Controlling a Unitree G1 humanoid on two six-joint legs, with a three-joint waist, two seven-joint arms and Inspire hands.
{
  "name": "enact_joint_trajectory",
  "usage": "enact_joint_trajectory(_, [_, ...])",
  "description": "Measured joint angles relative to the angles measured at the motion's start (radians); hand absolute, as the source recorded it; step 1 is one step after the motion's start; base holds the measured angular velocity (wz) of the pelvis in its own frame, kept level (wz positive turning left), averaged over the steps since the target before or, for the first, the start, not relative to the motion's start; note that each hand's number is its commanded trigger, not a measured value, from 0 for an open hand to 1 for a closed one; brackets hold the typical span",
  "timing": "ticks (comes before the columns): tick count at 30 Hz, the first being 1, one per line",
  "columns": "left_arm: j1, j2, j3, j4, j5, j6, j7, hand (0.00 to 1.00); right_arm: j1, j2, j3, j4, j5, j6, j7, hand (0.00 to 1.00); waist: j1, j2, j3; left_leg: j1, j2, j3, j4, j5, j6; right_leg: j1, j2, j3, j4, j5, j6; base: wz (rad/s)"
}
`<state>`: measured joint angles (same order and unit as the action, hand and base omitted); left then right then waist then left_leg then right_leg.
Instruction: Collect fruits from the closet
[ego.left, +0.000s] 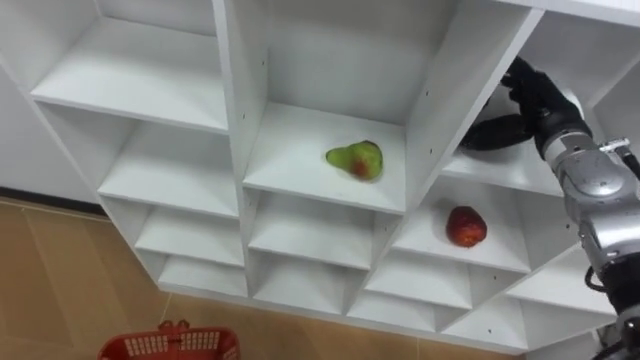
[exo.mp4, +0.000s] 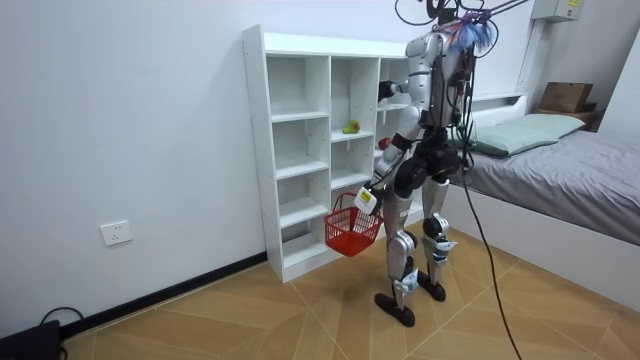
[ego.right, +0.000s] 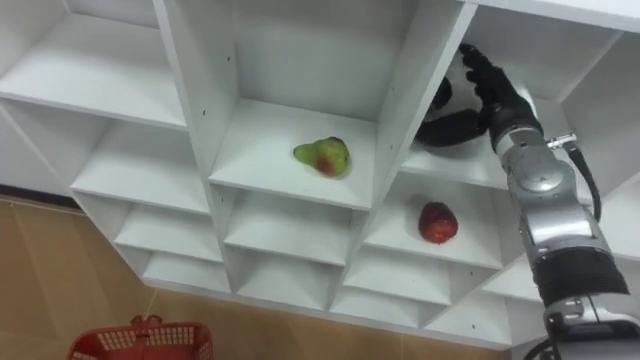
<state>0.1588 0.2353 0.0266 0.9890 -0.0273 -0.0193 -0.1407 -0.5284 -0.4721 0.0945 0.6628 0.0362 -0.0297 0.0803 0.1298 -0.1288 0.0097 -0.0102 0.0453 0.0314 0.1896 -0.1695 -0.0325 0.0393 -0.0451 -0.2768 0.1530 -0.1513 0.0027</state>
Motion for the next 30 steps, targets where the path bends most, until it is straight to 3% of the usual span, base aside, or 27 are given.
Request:
enact_joint_trajectory(8, [0.008,0.012,-0.010,-0.010,0.000,0.014,-0.007,1.00,-0.042,-0.029,0.002,0.046,-0.042,0.010,0.056,0.00,0.012,0.003,0.0024,-0.016,-0.003,-0.034,0.015,0.002,0.000,0.001,-0.003,-0.028,0.007,0.000,-0.001,0.09])
enact_joint_trajectory(18, [0.010,0.019,-0.021,-0.009,-0.001,0.013,-0.007,1.00,-0.044,-0.044,0.022,0.051,-0.043,0.011,0.157,0.00,0.013,0.002,0.0067,-0.014,-0.004,-0.035,0.008,0.009,0.000,-0.002,-0.005,-0.027,0.015,0.000,-0.001,0.00])
enact_joint_trajectory(19, [0.008,0.024,-0.032,-0.009,0.000,0.013,-0.006,1.00,-0.054,-0.051,0.042,0.052,-0.045,0.011,0.164,0.29,0.012,0.000,0.0074,-0.014,-0.005,-0.034,0.007,0.011,0.000,-0.004,-0.005,-0.026,0.016,-0.001,-0.002,0.00])
enact_joint_trajectory(20, [0.005,0.028,-0.038,-0.009,0.000,0.013,-0.006,1.00,-0.065,-0.056,0.057,0.057,-0.048,0.011,0.167,0.69,0.013,-0.002,0.0085,-0.013,-0.005,-0.034,0.008,0.012,0.000,-0.005,-0.005,-0.026,0.016,-0.001,-0.002,0.00])
enact_joint_trajectory(21, [0.005,0.029,-0.041,-0.009,0.000,0.013,-0.005,1.00,-0.069,-0.060,0.067,0.059,-0.048,0.011,0.170,0.91,0.013,-0.003,0.0088,-0.012,-0.005,-0.034,0.008,0.012,0.000,-0.005,-0.005,-0.026,0.016,-0.001,-0.002,0.00])
enact_joint_trajectory(22, [0.004,0.031,-0.042,-0.009,0.000,0.012,-0.005,1.00,-0.075,-0.070,0.085,0.061,-0.050,0.011,0.180,1.00,0.013,-0.006,0.0089,-0.012,-0.005,-0.035,0.008,0.012,0.000,-0.004,-0.005,-0.026,0.016,-0.001,-0.002,0.00])
enact_joint_trajectory(24, [0.002,0.035,-0.042,-0.009,0.000,0.012,-0.005,1.00,-0.082,-0.074,0.091,0.071,-0.047,0.012,0.184,1.00,0.015,-0.012,0.0119,-0.012,-0.005,-0.035,0.008,0.012,0.000,-0.005,-0.005,-0.023,0.017,-0.001,-0.003,0.00])
enact_joint_trajectory(26, [-0.002,0.043,-0.042,-0.009,0.000,0.012,-0.007,1.00,-0.089,-0.079,0.090,0.072,-0.048,0.037,0.172,1.00,0.022,-0.025,0.0177,-0.015,-0.004,-0.034,0.007,0.012,-0.001,-0.007,-0.004,-0.020,0.016,-0.002,-0.004,-0.04])
enact_joint_trajectory(30, [-0.013,0.055,-0.051,-0.009,0.001,0.014,-0.021,1.00,-0.101,-0.103,0.090,0.099,-0.050,0.057,0.159,1.00,0.039,-0.038,0.0168,-0.013,-0.005,-0.034,0.001,0.011,-0.001,-0.007,-0.003,-0.021,0.012,-0.003,-0.004,0.01])
